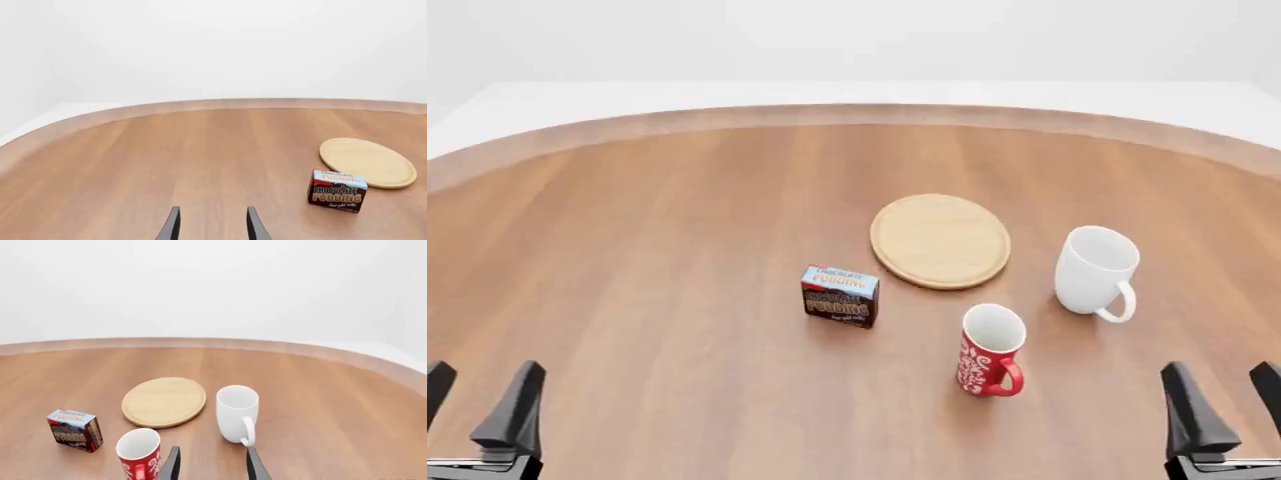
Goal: Put the chocolate pudding to the left of the plate.
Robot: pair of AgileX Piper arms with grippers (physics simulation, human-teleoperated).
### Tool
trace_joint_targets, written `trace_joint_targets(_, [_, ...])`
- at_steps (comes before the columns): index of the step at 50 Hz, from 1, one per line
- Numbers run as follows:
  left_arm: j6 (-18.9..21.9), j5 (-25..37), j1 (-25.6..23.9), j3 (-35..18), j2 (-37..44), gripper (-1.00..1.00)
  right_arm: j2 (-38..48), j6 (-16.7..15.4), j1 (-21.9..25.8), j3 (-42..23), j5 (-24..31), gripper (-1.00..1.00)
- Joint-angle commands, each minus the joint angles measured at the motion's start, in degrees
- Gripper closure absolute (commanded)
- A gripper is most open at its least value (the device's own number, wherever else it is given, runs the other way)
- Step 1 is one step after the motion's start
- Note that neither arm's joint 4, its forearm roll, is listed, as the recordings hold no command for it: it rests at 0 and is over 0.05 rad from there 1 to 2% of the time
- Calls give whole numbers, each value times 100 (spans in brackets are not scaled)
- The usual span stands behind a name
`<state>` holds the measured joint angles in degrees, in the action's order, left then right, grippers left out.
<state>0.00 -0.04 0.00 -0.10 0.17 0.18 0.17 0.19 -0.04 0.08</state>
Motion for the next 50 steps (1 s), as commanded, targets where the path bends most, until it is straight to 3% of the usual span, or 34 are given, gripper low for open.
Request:
trace_joint_targets(1, [0, -7, 0, -15, 26, -100, 75, 56, 67, -5, 14, -100])
trace_joint_targets(13, [0, -7, 0, -15, 26, -100, 101, 196, -112, -117, 54, -100])
trace_joint_targets(16, [0, -7, 0, -15, 26, -100, 141, 157, 145, -1010, 592, -100])
trace_joint_targets(17, [0, -7, 0, -15, 26, -100, 295, -184, 389, -1344, 741, -100])
trace_joint_targets(23, [0, -7, 0, -15, 26, -100, 1192, -452, 658, -2530, 1117, -100])
trace_joint_targets(28, [0, -7, 0, -15, 26, -100, 1806, -743, 756, -2988, 1197, -100])
trace_joint_targets(29, [0, -7, 0, -15, 26, -100, 2064, -1081, 971, -3227, 1297, -100])
trace_joint_targets(35, [0, -7, 0, -15, 26, -100, 2970, -1636, 1383, -4008, 1576, -100])
trace_joint_targets(43, [0, -7, 0, -15, 26, -100, 4314, -1941, 1664, -5193, 1983, -100])
trace_joint_targets(50, [0, -7, 0, -15, 26, -100, 5290, -2168, 1972, -5795, 2155, -100])
